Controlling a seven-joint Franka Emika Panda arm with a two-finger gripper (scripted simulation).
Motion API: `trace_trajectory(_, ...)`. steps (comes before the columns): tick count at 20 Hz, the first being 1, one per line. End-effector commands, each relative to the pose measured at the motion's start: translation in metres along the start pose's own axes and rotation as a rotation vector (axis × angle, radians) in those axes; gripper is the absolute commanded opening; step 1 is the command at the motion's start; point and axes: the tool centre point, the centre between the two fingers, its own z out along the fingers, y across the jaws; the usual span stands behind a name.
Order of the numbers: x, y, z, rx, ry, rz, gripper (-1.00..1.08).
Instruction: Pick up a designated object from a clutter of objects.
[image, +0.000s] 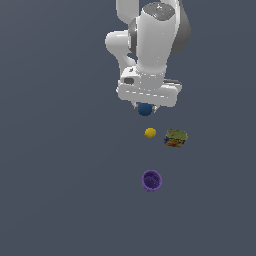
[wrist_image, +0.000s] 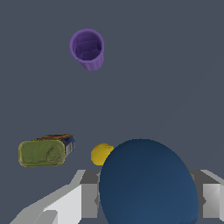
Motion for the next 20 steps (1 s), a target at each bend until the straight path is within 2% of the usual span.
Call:
trace_trajectory(1,-0.012,-0.021,-0.021,-0.001,0.001,0.001,-1.00)
trace_trajectory(11,-0.053,-0.099,-0.097,0.002,-0.001,-0.001,-1.00)
trace_trajectory(20,-0.070,-0.138,-0.133,0.005,-0.002,-0.001,-1.00)
